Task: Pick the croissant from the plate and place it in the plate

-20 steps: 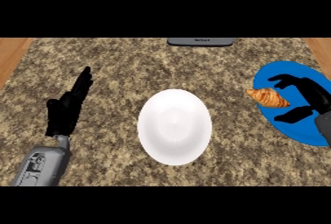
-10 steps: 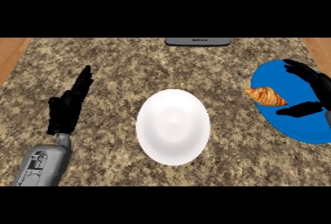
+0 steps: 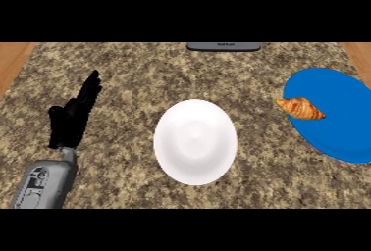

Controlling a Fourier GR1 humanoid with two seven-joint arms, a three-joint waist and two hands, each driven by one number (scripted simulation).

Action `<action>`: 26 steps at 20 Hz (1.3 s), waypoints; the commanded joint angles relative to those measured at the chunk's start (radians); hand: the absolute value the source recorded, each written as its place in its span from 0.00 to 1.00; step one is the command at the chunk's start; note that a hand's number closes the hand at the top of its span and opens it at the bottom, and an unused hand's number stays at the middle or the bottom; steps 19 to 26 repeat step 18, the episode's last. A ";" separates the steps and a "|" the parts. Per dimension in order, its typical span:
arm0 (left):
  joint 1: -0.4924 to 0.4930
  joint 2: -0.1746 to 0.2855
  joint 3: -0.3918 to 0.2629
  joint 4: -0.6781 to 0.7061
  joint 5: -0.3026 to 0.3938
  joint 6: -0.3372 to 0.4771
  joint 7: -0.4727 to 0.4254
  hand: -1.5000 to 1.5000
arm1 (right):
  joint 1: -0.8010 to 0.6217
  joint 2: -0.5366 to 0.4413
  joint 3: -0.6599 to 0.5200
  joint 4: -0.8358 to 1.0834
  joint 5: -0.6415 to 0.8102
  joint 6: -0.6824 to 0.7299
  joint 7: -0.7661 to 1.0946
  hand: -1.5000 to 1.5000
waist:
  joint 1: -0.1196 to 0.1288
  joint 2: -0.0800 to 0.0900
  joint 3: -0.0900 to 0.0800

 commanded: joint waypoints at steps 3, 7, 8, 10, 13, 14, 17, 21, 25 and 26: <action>0.023 0.006 0.004 -0.009 0.019 -0.037 -0.027 0.50 | 0.018 -0.158 -0.051 0.084 -0.030 0.139 -0.014 0.00 | 0.021 0.006 0.002; 0.007 -0.030 -0.020 0.020 -0.013 -0.005 -0.039 0.50 | 0.067 -0.181 -0.046 0.082 -0.023 0.185 -0.076 0.00 | 0.018 0.011 0.004; -0.035 0.001 0.008 0.031 0.010 -0.030 -0.010 0.50 | 0.083 -0.179 -0.048 0.084 -0.022 0.163 -0.090 0.00 | 0.019 0.015 0.006; 0.024 -0.017 -0.018 0.000 -0.007 -0.019 -0.039 0.50 | 0.134 -0.213 -0.047 0.084 -0.018 0.193 -0.126 0.00 | 0.017 0.010 0.006; -0.022 -0.024 -0.009 0.014 -0.004 -0.010 -0.027 0.50 | 0.123 -0.206 -0.044 0.077 -0.018 0.205 -0.119 0.00 | 0.022 0.014 0.008; -0.006 -0.037 -0.023 -0.002 -0.008 -0.007 -0.024 0.50 | 0.113 -0.192 -0.053 0.087 -0.027 0.181 -0.100 0.00 | 0.031 0.014 0.008; 0.007 -0.045 -0.030 0.022 -0.024 0.005 -0.042 0.50 | 0.137 -0.193 -0.059 0.079 -0.032 0.179 -0.124 0.00 | 0.025 0.015 0.008; -0.007 -0.041 -0.021 -0.003 -0.010 0.001 -0.011 0.50 | 0.146 -0.185 -0.056 0.084 -0.029 0.168 -0.119 0.00 | 0.033 0.015 0.010; -0.007 -0.041 -0.021 -0.003 -0.010 0.001 -0.011 0.50 | 0.146 -0.185 -0.056 0.084 -0.029 0.168 -0.119 0.00 | 0.033 0.015 0.010; -0.007 -0.041 -0.021 -0.003 -0.010 0.001 -0.011 0.50 | 0.146 -0.185 -0.056 0.084 -0.029 0.168 -0.119 0.00 | 0.033 0.015 0.010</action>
